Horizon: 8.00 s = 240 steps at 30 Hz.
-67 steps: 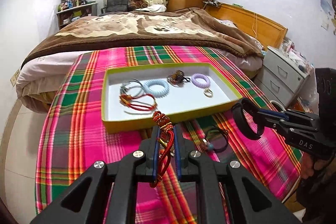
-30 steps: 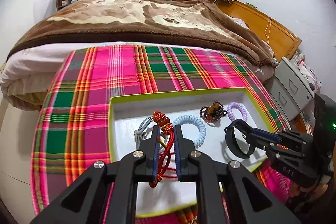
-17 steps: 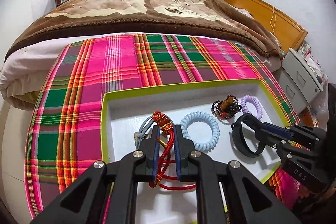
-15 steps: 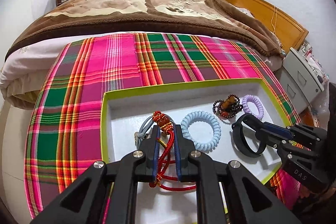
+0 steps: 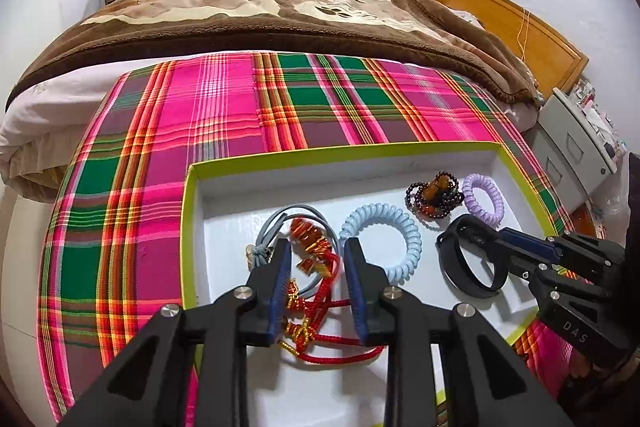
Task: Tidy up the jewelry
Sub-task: 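Open both tools to release the strap and cord into the tray, then withdraw both tools and close the right tool on the black teal-bead cord, then grasp the gold chain bracelet with the left tool and lift it, then carry the gold chain and black teal-bead cord over the tray with both tools, then open both tools to release the chain and cord into the tray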
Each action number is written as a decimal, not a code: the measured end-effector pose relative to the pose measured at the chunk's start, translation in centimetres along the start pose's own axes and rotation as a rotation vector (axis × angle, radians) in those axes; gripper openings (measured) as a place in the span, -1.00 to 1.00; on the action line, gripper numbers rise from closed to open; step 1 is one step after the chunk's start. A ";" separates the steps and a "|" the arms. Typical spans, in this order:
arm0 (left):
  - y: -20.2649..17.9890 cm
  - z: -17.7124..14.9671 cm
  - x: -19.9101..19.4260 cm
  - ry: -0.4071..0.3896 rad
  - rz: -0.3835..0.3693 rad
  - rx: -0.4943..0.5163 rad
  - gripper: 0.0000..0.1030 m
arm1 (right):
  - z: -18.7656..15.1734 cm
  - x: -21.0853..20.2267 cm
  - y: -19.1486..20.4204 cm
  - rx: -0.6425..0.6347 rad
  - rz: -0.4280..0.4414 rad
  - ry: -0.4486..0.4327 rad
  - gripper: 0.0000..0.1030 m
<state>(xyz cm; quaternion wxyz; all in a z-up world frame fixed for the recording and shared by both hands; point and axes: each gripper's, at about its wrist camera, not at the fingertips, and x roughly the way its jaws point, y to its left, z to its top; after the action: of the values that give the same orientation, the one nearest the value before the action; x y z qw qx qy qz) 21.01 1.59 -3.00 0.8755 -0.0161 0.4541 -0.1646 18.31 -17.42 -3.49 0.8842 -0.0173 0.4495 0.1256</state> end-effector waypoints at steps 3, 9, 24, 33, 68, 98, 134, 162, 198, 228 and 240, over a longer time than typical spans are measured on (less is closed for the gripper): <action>-0.2 0.0 0.0 0.000 0.000 0.005 -0.45 | 0.0 0.0 0.0 -0.001 -0.001 -0.002 -0.69; -0.2 -0.1 -0.3 -0.005 0.001 0.005 -0.44 | 0.1 -0.1 0.1 0.004 -0.001 -0.010 -0.69; -1.7 -1.2 -3.9 -0.074 -0.001 0.011 -0.12 | -0.7 -2.5 -0.1 0.043 0.049 -0.093 -0.24; -2.5 -3.4 -6.9 -0.122 0.030 -0.017 -0.09 | -2.0 -5.3 0.6 0.052 0.077 -0.153 -0.24; 0.9 -12.4 -11.8 -0.182 0.007 -0.194 0.10 | -8.6 -5.0 6.0 -0.140 0.176 -0.023 -0.24; -2.6 -10.2 -7.2 -0.069 -0.078 -0.031 0.12 | -9.6 -7.5 4.4 -0.083 0.103 -0.087 -0.68; -7.3 -11.0 -5.2 -0.005 0.077 0.098 0.09 | -10.2 -10.1 1.8 -0.020 0.079 -0.144 -0.68; -7.2 -10.9 -6.7 -0.050 0.070 0.095 -0.45 | -10.0 -10.0 1.8 -0.013 0.072 -0.151 -0.68; -5.9 -7.2 -10.7 -0.185 0.032 0.067 -0.47 | -6.2 -12.5 0.8 -0.027 0.049 -0.250 -0.68; -4.3 0.7 -2.2 -0.082 -0.032 0.041 -0.47 | -1.5 -2.0 -0.8 -0.137 0.051 -0.004 -0.68; -3.9 1.0 -0.8 -0.049 -0.021 0.018 -0.48 | -1.4 -1.3 -0.6 -0.134 0.076 0.017 -0.68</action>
<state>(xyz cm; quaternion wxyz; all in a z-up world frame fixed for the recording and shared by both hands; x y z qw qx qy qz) 20.33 -2.01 -1.07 0.8846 -0.0170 0.4310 -0.1774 16.59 -18.42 -3.38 0.8717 -0.0602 0.4481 0.1888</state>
